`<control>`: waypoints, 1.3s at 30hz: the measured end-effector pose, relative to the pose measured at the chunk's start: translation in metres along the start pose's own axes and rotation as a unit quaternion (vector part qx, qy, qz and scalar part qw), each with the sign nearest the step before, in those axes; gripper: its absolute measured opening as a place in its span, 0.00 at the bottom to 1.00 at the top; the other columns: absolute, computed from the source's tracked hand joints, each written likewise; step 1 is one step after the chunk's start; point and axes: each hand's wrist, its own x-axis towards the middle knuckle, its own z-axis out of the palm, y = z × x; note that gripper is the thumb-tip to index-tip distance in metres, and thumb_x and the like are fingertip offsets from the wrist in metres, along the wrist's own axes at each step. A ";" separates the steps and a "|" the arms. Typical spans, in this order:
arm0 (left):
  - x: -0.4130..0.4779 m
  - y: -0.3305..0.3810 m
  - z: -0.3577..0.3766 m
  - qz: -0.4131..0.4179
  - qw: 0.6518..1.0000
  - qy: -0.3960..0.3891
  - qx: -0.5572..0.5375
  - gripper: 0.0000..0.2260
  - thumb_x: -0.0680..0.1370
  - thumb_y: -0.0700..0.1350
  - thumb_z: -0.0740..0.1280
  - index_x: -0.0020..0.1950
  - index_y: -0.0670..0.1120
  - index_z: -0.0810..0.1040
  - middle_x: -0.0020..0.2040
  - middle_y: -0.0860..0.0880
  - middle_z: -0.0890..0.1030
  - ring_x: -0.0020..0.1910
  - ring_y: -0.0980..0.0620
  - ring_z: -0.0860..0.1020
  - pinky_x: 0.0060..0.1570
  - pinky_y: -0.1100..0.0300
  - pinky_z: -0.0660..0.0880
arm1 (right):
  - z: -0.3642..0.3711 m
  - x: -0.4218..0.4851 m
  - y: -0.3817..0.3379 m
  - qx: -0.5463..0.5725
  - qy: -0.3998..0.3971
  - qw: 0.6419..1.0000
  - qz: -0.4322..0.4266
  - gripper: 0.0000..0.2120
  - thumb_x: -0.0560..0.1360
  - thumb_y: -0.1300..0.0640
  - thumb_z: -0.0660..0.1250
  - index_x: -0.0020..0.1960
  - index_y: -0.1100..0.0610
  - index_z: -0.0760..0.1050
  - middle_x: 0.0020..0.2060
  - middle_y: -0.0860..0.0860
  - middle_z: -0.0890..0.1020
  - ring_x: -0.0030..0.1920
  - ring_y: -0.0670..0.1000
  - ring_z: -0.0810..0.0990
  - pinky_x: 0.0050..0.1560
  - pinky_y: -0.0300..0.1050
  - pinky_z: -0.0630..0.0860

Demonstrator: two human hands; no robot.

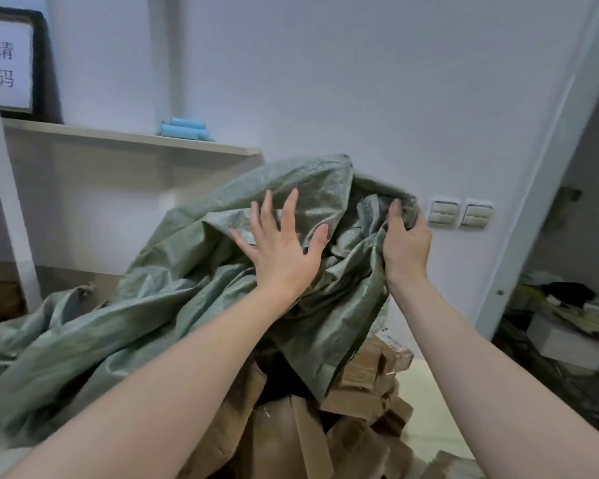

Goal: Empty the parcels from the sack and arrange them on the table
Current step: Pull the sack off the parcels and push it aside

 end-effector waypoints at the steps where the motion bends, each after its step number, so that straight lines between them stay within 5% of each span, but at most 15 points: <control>1: -0.001 0.001 0.004 0.001 1.000 -0.001 0.019 0.28 0.79 0.67 0.48 0.77 0.60 0.48 0.78 0.48 0.57 0.78 0.48 0.48 0.69 0.32 0.32 | -0.007 0.000 0.001 -0.017 0.001 1.000 -0.003 0.06 0.80 0.51 0.63 0.45 0.48 0.76 0.42 0.42 0.80 0.44 0.42 0.79 0.46 0.33 0.74; 4: -0.013 0.021 0.025 0.003 0.995 -0.075 0.072 0.27 0.80 0.65 0.44 0.77 0.57 0.55 0.52 0.50 0.83 0.65 0.47 0.74 0.70 0.34 0.33 | -0.044 -0.001 0.009 -0.080 0.031 0.996 0.001 0.15 0.79 0.44 0.62 0.42 0.54 0.76 0.36 0.47 0.78 0.40 0.47 0.76 0.45 0.44 0.73; 7: -0.035 0.046 0.062 0.020 0.947 -0.277 0.164 0.26 0.81 0.63 0.49 0.71 0.49 0.69 0.50 0.45 0.83 0.56 0.43 0.79 0.69 0.44 0.61 | -0.095 0.008 0.033 -0.319 -0.058 0.943 0.075 0.22 0.81 0.42 0.55 0.38 0.55 0.76 0.39 0.54 0.79 0.43 0.56 0.76 0.46 0.48 0.69; 10: -0.047 0.063 0.082 0.034 0.836 -0.487 0.250 0.18 0.79 0.55 0.59 0.58 0.43 0.77 0.50 0.45 0.81 0.50 0.43 0.79 0.49 0.52 0.75 | -0.135 0.010 0.058 -0.551 -0.355 0.725 0.212 0.19 0.80 0.46 0.55 0.57 0.58 0.77 0.61 0.59 0.78 0.61 0.60 0.77 0.59 0.48 0.73; 13: -0.047 0.072 0.092 -0.024 0.798 -0.553 0.241 0.23 0.78 0.63 0.59 0.48 0.43 0.78 0.37 0.48 0.80 0.39 0.47 0.80 0.49 0.55 0.75 | -0.160 0.010 0.083 -0.553 -0.492 0.563 0.368 0.18 0.76 0.46 0.62 0.57 0.58 0.76 0.58 0.54 0.78 0.55 0.56 0.80 0.54 0.52 0.79; 14: -0.043 0.074 0.093 -0.057 0.817 -0.525 0.231 0.26 0.77 0.67 0.57 0.46 0.44 0.79 0.37 0.49 0.82 0.39 0.48 0.81 0.52 0.54 0.74 | -0.163 0.015 0.089 -0.537 -0.487 0.569 0.388 0.18 0.76 0.46 0.63 0.57 0.59 0.76 0.57 0.54 0.78 0.52 0.56 0.79 0.52 0.51 0.79; 17: -0.022 0.069 0.095 -0.024 0.903 -0.322 0.284 0.23 0.79 0.65 0.54 0.49 0.48 0.79 0.48 0.48 0.81 0.51 0.46 0.79 0.60 0.46 0.65 | -0.156 0.042 0.120 -0.341 -0.273 0.797 0.417 0.11 0.76 0.58 0.65 0.53 0.66 0.77 0.48 0.57 0.80 0.40 0.53 0.77 0.41 0.46 0.78; 19: -0.005 0.056 0.096 -0.006 0.929 -0.242 0.281 0.18 0.80 0.60 0.57 0.59 0.50 0.76 0.59 0.46 0.78 0.61 0.45 0.74 0.66 0.40 0.60 | -0.143 0.058 0.137 -0.233 -0.169 0.868 0.405 0.07 0.76 0.68 0.62 0.51 0.70 0.76 0.38 0.57 0.76 0.33 0.51 0.73 0.34 0.40 0.73; 24: 0.026 0.002 0.106 -0.087 0.923 -0.253 0.278 0.31 0.76 0.62 0.63 0.75 0.52 0.59 0.76 0.42 0.59 0.76 0.42 0.54 0.67 0.25 0.46 | -0.098 0.050 0.166 -0.282 -0.165 0.860 0.391 0.10 0.74 0.67 0.65 0.34 0.61 0.71 0.30 0.57 0.73 0.29 0.51 0.68 0.28 0.39 0.66; 26: 0.031 -0.019 0.110 -0.158 0.903 -0.279 0.286 0.43 0.73 0.66 0.65 0.79 0.53 0.47 0.79 0.40 0.47 0.78 0.39 0.45 0.66 0.25 0.47 | -0.081 0.040 0.170 -0.263 -0.200 0.848 0.414 0.06 0.76 0.64 0.66 0.47 0.69 0.75 0.42 0.60 0.79 0.33 0.51 0.71 0.28 0.36 0.69; 29: 0.030 -0.054 0.118 -0.266 0.879 -0.318 0.235 0.55 0.69 0.64 0.73 0.78 0.56 0.34 0.79 0.41 0.50 0.76 0.39 0.57 0.67 0.36 0.62 | -0.059 0.033 0.190 -0.179 -0.247 0.845 0.440 0.43 0.68 0.60 0.77 0.75 0.65 0.57 0.66 0.59 0.72 0.45 0.51 0.76 0.31 0.35 0.75; 31: 0.025 -0.074 0.123 -0.279 0.867 -0.348 0.224 0.50 0.71 0.62 0.72 0.79 0.55 0.40 0.72 0.43 0.67 0.67 0.41 0.71 0.60 0.46 0.71 | -0.051 0.032 0.193 -0.155 -0.255 0.843 0.447 0.50 0.67 0.60 0.78 0.78 0.60 0.50 0.71 0.57 0.68 0.56 0.55 0.77 0.43 0.43 0.77; 34: 0.026 -0.089 0.127 -0.214 0.890 -0.305 0.264 0.19 0.79 0.55 0.63 0.69 0.52 0.72 0.63 0.45 0.77 0.60 0.43 0.77 0.49 0.53 0.71 | -0.053 0.043 0.198 -0.188 -0.210 0.885 0.370 0.15 0.72 0.64 0.72 0.57 0.58 0.76 0.53 0.55 0.81 0.47 0.52 0.80 0.39 0.42 0.73; 36: 0.036 -0.086 0.126 -0.204 0.921 -0.230 0.241 0.13 0.82 0.52 0.58 0.60 0.50 0.78 0.59 0.44 0.80 0.58 0.42 0.78 0.49 0.54 0.71 | -0.059 0.060 0.197 -0.262 -0.134 0.917 0.271 0.03 0.73 0.63 0.67 0.47 0.60 0.78 0.45 0.56 0.81 0.46 0.52 0.77 0.40 0.44 0.69; 39: 0.059 -0.071 0.126 -0.206 0.957 -0.137 0.154 0.14 0.83 0.52 0.55 0.55 0.48 0.78 0.54 0.41 0.81 0.54 0.39 0.79 0.49 0.53 0.73 | -0.063 0.085 0.182 -0.306 0.016 0.935 0.179 0.10 0.76 0.62 0.63 0.55 0.64 0.78 0.52 0.62 0.81 0.53 0.55 0.78 0.48 0.47 0.69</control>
